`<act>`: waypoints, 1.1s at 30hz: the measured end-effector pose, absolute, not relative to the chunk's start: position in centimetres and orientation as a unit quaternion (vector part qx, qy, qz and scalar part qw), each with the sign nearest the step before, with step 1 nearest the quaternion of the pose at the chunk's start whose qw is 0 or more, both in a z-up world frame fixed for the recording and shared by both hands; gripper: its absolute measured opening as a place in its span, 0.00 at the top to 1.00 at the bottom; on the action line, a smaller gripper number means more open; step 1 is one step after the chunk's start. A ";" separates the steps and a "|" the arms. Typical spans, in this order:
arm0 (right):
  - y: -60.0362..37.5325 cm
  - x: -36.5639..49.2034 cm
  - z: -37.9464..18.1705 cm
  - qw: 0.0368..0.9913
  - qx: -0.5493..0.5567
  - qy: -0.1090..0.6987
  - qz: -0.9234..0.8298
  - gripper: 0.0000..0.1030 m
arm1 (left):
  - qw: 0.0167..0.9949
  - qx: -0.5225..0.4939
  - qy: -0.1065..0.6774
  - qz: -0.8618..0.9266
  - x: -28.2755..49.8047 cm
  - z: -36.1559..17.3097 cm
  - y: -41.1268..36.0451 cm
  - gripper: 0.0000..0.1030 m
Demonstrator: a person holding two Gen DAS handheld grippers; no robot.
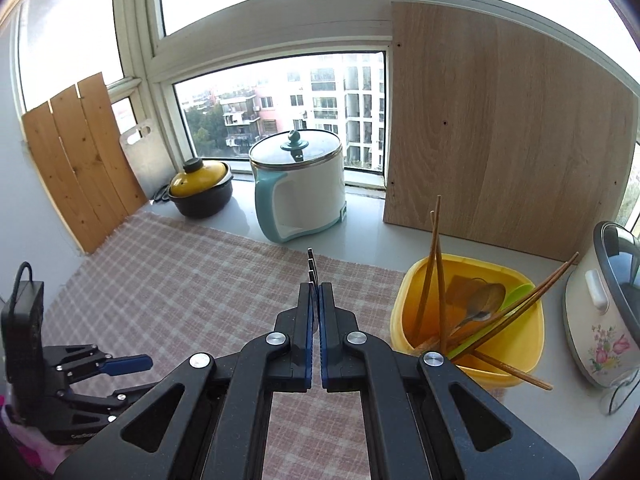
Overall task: Organize utensils
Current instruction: 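Lift the fork and carry it over the yellow container, then open the right gripper to drop the fork into the container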
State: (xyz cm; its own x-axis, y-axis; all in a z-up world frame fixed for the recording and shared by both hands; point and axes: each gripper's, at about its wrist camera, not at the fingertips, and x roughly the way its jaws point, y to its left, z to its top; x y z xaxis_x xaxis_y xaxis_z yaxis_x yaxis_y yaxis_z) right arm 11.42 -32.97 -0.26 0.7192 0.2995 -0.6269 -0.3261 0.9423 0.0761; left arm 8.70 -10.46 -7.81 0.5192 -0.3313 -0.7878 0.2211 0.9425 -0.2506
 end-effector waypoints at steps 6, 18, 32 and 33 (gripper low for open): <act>-36.3 9.7 2.5 0.936 -0.004 0.312 0.164 0.99 | 0.871 -0.056 0.460 -0.162 8.2 -7.3 -12.5 0.60; -41.4 8.3 7.5 0.959 -0.013 0.253 0.128 0.99 | 0.876 -0.058 0.451 -0.162 7.1 -6.2 -15.2 0.60; -43.8 10.8 5.9 0.965 -0.037 0.251 0.070 0.99 | 0.879 -0.058 0.450 -0.148 6.8 -5.8 -15.8 0.60; -43.9 11.0 5.8 0.965 -0.039 0.251 0.067 0.99 | 0.878 -0.058 0.451 -0.147 6.8 -5.9 -15.8 0.60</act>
State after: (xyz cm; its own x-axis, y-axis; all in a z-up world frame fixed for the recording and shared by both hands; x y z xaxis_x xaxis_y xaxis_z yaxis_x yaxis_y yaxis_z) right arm 10.99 -43.88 5.78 0.8648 0.1099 -0.4900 -0.1489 0.9880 -0.0412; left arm 6.80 -15.81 -5.85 0.5500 -0.3112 -0.7750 0.2064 0.9498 -0.2349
